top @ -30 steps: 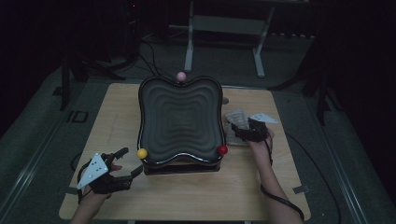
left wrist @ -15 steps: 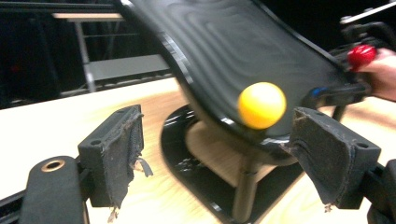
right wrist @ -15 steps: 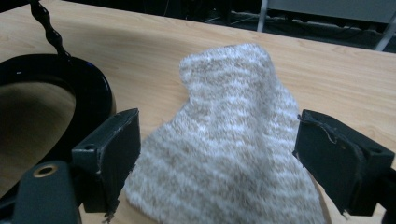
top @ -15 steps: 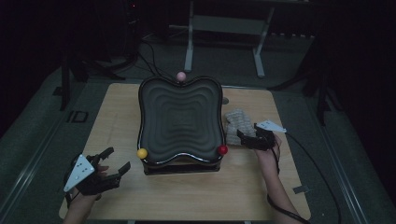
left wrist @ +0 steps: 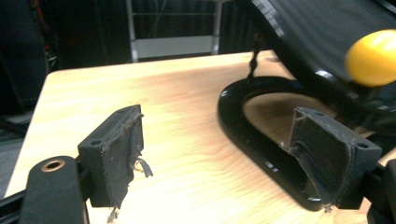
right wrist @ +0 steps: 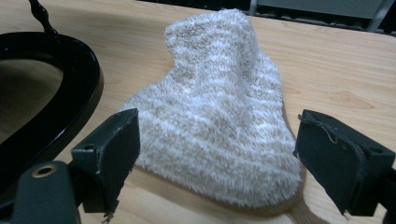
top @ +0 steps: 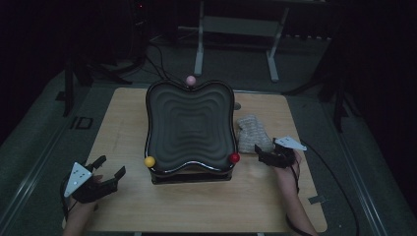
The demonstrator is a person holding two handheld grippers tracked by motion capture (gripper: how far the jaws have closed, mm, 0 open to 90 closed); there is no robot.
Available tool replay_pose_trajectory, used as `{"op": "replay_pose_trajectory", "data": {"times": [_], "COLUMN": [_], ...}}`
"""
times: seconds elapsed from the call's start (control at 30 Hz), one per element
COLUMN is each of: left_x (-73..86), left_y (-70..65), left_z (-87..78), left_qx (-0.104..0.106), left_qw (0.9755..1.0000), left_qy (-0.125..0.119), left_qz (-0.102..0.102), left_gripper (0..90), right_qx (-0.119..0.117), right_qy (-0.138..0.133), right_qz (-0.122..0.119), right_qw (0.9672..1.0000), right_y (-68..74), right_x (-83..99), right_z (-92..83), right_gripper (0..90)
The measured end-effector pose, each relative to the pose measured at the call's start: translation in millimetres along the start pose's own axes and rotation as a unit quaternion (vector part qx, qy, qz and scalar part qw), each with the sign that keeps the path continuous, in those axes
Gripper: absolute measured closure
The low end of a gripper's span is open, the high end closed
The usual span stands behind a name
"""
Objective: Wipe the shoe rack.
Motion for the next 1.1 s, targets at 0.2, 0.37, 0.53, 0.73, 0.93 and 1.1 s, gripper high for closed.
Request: {"op": "replay_pose_trajectory", "data": {"times": [0.2, 0.37, 0.53, 0.73, 0.93, 1.1], "left_x": [7.4, 12.0, 14.3, 17.1, 18.0, 21.1], "left_y": [6.1, 8.7, 9.4, 5.2, 5.6, 4.7], "left_z": [0.0, -0.7, -2.6, -4.9, -7.6, -10.1], "left_qx": [-0.010, -0.021, -0.024, -0.024, -0.020, -0.020], "left_qw": [0.9998, 0.9994, 0.9991, 0.9990, 0.9991, 0.9989], "left_qy": [0.012, 0.021, 0.025, 0.032, 0.029, 0.034], "left_qz": [-0.008, -0.017, -0.022, -0.020, -0.023, -0.023], "left_gripper": [18.2, 18.2, 18.2, 18.1, 18.1, 18.2], "right_qx": [0.001, 0.005, 0.011, 0.020, 0.033, 0.042], "right_qy": [-0.006, -0.010, -0.010, -0.005, 0.001, 0.006], "right_qz": [0.002, 0.010, 0.013, 0.009, 0.008, 0.012], "right_qw": [1.0000, 0.9999, 0.9998, 0.9998, 0.9994, 0.9990], "right_y": [-2.6, -5.9, -8.5, -10.4, -12.7, -18.8], "right_x": [7.3, 14.1, 19.8, 26.6, 34.1, 42.2], "right_z": [-9.6, -20.3, -29.9, -40.6, -49.2, -57.8], "right_gripper": [14.1, 13.9, 13.9, 13.9, 14.0, 14.0]}}
Point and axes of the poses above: each handheld gripper's, and its own axes: z roughly forward along the jaws, x roughly out of its underside, y roughly to its left, the point moved 5 cm from there along z, roughly forward along the jaws, and after that the axes turned 10 degrees about x, right-handed, at the moved point
